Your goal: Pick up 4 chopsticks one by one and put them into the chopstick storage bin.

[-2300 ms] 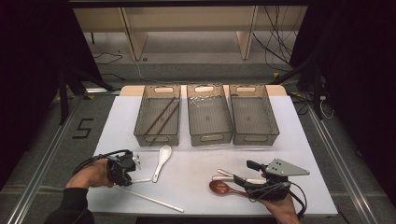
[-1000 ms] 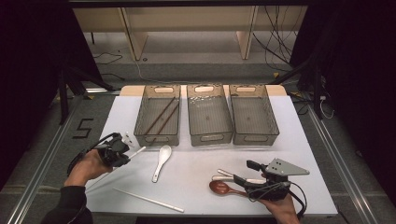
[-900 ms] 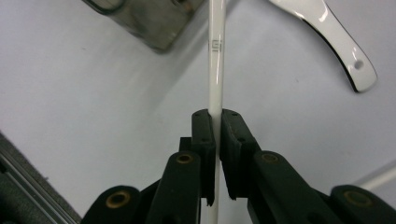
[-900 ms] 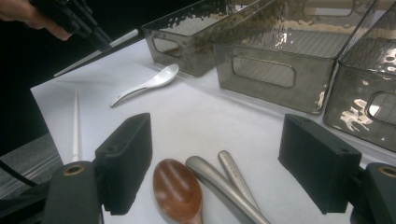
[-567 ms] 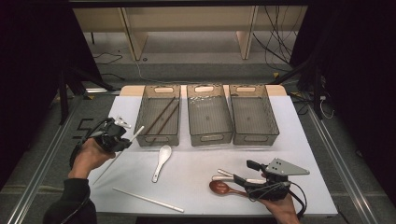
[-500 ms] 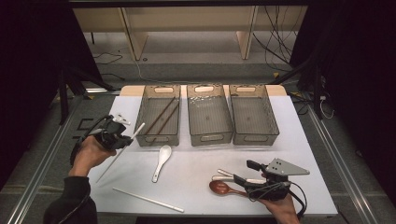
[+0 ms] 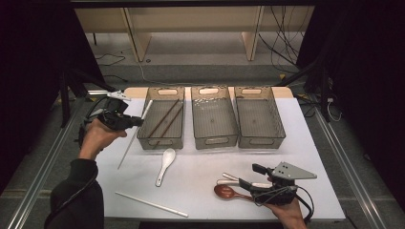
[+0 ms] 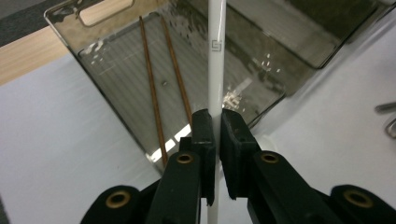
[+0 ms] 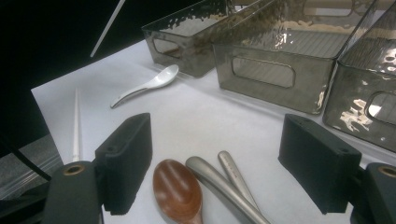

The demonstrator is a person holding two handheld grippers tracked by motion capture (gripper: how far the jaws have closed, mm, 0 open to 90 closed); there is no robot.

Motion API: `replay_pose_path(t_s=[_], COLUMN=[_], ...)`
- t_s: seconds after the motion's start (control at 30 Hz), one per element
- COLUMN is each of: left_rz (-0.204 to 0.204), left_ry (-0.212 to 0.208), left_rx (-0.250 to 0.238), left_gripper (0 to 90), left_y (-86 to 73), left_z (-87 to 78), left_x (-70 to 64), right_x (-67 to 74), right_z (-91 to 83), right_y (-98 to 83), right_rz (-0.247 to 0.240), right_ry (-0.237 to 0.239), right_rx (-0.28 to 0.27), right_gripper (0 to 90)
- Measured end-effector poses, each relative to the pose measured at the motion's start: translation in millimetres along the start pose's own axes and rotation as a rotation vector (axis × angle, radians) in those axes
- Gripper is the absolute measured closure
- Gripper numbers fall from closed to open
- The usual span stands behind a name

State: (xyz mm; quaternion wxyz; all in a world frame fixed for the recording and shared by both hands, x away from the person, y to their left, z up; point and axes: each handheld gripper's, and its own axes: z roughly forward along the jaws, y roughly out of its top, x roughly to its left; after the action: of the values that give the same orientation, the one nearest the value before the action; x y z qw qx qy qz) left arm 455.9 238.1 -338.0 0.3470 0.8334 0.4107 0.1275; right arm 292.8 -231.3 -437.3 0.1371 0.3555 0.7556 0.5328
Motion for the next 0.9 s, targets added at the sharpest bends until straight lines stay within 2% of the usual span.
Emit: replay_pose_path(t_s=[0.07,0.2,0.27,0.47,0.6,0.7,0.8,0.9], left_rz=[-0.01,-0.038,-0.041,-0.082,-0.117,-0.158,-0.173,-0.216], left_ry=[-0.02,-0.028,-0.017,-0.037,-0.044,-0.057,-0.046,-0.062], left_rx=[-0.007,-0.032,-0.035,-0.092,-0.127,-0.165,-0.178,-0.202], left_gripper=[84.2,84.2,84.2,84.2,84.2,84.2,84.2,84.1], left_y=[5.2,15.1,19.9,33.8,41.9,46.9,50.9,52.9], left_z=[2.3,6.4,7.9,10.2,11.5,13.0,14.3,16.4], left_x=[1.4,3.2,2.7,4.9,6.5,8.5,8.3,12.0], right_x=[0.0,-0.1,0.0,0.2,0.0,-0.1,0.1,-0.4], right_z=[0.0,-0.1,-0.3,-0.4,-0.5,-0.4,-0.5,-0.6], right_y=[0.0,0.1,0.1,0.1,0.1,0.0,0.1,-0.1], right_rz=[0.0,0.001,0.0,-0.001,-0.001,-0.001,-0.002,0.0], right_ry=[0.0,0.001,0.001,0.002,0.002,0.003,0.004,0.004], right_rx=[0.0,-0.001,-0.003,-0.004,-0.005,-0.004,-0.005,-0.004], right_gripper=[26.3,26.3,26.2,26.2,26.1,26.2,26.2,26.2])
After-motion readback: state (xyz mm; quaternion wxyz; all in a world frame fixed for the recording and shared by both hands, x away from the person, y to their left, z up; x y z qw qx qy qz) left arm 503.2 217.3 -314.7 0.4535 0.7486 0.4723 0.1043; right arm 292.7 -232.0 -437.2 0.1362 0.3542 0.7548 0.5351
